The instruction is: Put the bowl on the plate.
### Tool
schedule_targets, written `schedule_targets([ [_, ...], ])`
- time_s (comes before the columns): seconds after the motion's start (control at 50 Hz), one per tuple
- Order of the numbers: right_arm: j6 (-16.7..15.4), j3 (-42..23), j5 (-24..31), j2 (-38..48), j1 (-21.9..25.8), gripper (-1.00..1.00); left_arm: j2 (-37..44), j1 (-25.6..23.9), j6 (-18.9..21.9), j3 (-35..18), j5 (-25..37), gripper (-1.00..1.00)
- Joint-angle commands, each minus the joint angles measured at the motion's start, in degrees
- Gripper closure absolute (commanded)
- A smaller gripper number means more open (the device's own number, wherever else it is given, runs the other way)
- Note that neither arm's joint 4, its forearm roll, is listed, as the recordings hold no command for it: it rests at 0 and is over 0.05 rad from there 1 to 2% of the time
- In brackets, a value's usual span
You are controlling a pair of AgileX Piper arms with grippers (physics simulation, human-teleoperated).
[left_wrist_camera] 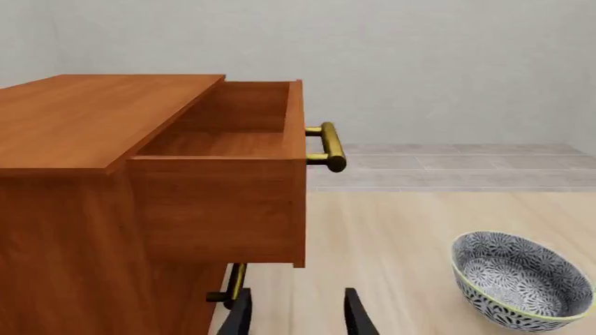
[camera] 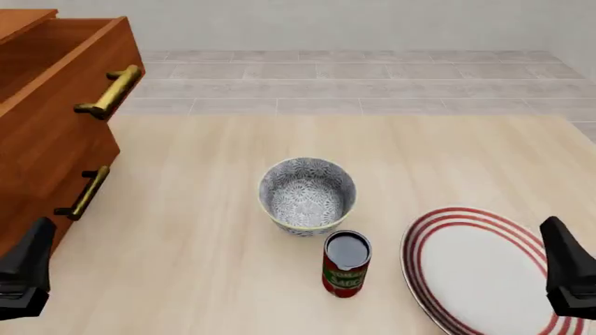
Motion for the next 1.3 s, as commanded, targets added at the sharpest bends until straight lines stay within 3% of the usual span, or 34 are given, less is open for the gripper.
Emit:
schedule_targets([
  [0.02,0.1,-0.2,-0.5,0.8,0.3,-1.00,0.0,0.0,0.0,0.0,0.0,-1.00],
  [0.22,1.0,0.0,-7.7,8.4,0.2,-1.00,0.0,0.0,0.0,0.0,0.0,-1.00],
  [0.26,-0.7,0.0,-11.2,13.6,0.7,-1.00,0.0,0.0,0.0,0.0,0.0,-1.00],
  [0.32,-1.2,0.0,-12.3,15.5,2.4,-1.00,0.0,0.0,0.0,0.0,0.0,-1.00],
  [0.4,-1.4,-1.5,-11.1,14.8,2.0,-1.00,0.0,0.0,0.0,0.0,0.0,-1.00],
  [0.5,-1.9,-3.1,-13.4,18.7,2.0,-1.00,0.0,0.0,0.0,0.0,0.0,-1.00],
  [0.62,-2.9,-6.3,-12.1,20.6,4.5,-1.00,0.0,0.0,0.0,0.0,0.0,-1.00],
  [0.66,-1.4,-7.8,-11.8,21.9,4.8,-1.00,0.0,0.0,0.0,0.0,0.0,-1.00],
  [0.8,-2.7,-12.9,-11.5,26.5,6.9,-1.00,0.0,0.0,0.0,0.0,0.0,-1.00],
  [0.94,-1.4,-15.9,-11.6,31.4,7.1,-1.00,0.0,0.0,0.0,0.0,0.0,-1.00],
  [1.06,0.7,-20.2,-10.5,36.3,9.5,-1.00,0.0,0.0,0.0,0.0,0.0,-1.00],
  [1.1,-0.7,-21.7,-9.7,38.4,10.8,-1.00,0.0,0.0,0.0,0.0,0.0,-1.00],
  [1.3,-1.0,-29.5,-8.7,47.1,14.6,-1.00,0.0,0.0,0.0,0.0,0.0,-1.00],
])
